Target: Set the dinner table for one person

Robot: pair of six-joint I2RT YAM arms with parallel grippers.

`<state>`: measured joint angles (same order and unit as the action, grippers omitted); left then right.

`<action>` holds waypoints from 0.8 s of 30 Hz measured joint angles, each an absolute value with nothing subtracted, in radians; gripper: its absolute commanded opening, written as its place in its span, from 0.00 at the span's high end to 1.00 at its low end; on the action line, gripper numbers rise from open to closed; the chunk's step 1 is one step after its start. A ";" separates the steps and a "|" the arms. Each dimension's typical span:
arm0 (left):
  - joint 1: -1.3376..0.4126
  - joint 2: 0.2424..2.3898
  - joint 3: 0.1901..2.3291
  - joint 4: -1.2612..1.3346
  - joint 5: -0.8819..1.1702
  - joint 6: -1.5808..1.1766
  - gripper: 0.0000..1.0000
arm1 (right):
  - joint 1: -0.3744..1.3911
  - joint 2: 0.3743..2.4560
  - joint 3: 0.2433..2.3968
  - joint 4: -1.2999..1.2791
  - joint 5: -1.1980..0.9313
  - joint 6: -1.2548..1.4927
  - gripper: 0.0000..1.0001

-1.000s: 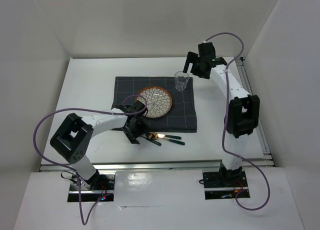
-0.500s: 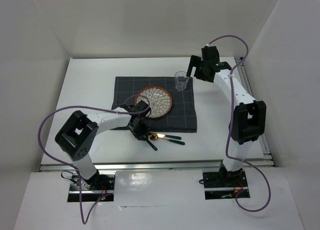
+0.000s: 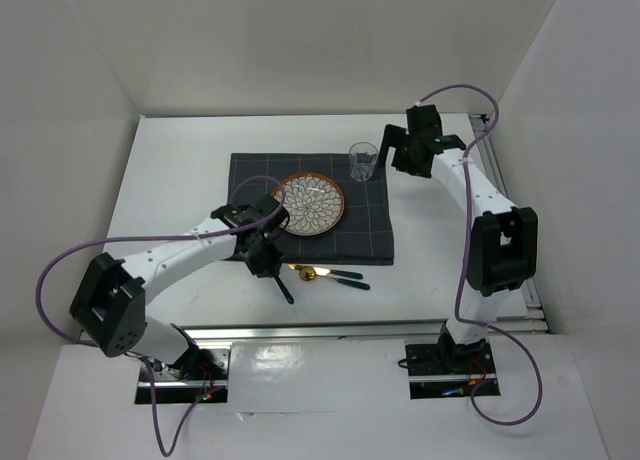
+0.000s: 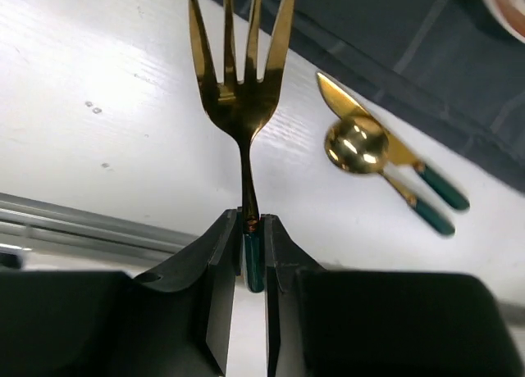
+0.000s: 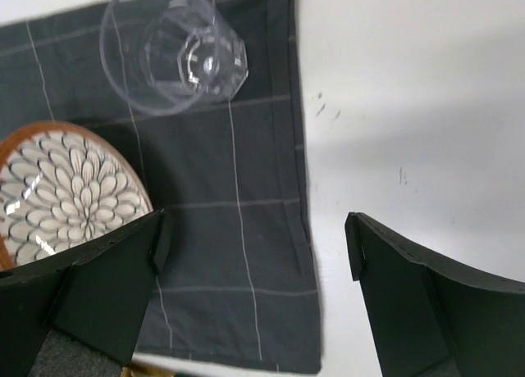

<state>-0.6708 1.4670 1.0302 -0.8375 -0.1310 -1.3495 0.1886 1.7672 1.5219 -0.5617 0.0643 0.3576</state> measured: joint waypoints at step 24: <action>-0.319 2.230 1.911 -1.021 -0.316 -0.389 1.00 | 0.804 1.563 0.981 -0.524 0.043 0.288 0.37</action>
